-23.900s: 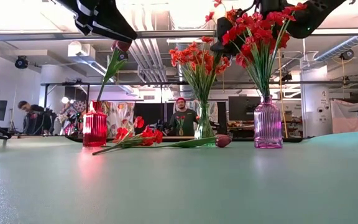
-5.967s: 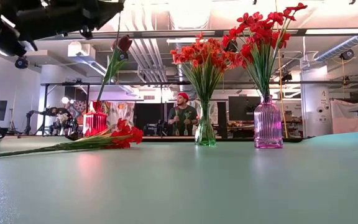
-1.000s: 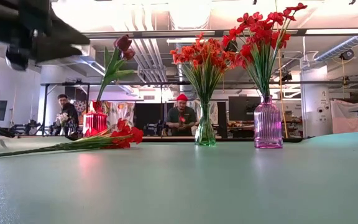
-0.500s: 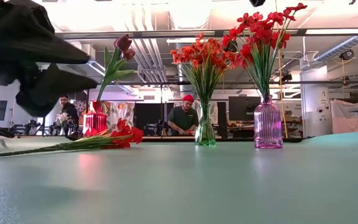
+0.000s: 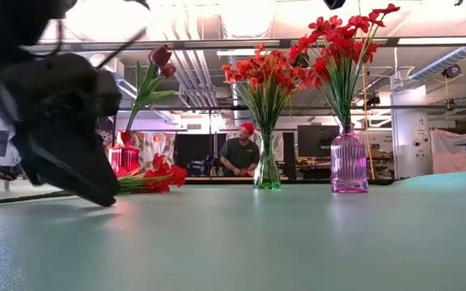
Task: Sort flowers into vase by color
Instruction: Put the red flowers into the violet flower vase
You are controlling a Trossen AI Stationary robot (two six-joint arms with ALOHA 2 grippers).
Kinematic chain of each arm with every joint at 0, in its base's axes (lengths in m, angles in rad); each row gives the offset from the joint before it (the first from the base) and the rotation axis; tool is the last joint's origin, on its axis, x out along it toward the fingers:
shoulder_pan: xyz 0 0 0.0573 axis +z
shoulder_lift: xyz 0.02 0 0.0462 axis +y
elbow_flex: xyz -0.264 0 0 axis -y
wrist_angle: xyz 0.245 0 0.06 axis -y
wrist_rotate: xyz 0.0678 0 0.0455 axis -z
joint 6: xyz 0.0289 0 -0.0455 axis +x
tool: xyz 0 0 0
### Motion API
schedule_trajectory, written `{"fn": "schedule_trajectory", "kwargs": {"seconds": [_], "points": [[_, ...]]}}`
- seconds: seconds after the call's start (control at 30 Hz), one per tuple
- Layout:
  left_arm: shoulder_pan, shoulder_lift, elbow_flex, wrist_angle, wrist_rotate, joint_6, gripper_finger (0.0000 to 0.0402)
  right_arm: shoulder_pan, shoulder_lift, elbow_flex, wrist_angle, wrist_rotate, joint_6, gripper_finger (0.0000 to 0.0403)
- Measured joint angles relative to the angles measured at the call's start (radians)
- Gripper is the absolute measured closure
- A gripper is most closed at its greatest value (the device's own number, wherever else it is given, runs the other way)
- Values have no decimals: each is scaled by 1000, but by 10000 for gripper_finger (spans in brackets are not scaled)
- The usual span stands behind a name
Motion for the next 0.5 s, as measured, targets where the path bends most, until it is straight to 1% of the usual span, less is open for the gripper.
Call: {"fn": "schedule_trajectory", "kwargs": {"seconds": [0.03, 0.1, 0.2, 0.27, 0.37, 0.5], "points": [[12, -4, 34, -96, 16, -13, 214, 0, 0, 0, 0, 0, 2, 209], [23, -5, 99, -289, 13, -20, 214, 0, 0, 0, 1, 0, 5, 209], [28, -2, 180, -504, 13, -22, 214, 0, 0, 0, 0, 0, 9, 209], [34, -3, 227, -606, 10, -29, 214, 0, 0, 0, 0, 1, 12, 209], [57, -3, 252, -754, 5, -47, 214, 0, 0, 0, 0, 3, 12, 209], [106, -11, 243, -787, -18, -46, 214, 0, 1, 0, 0, 3, 12, 209]]}}
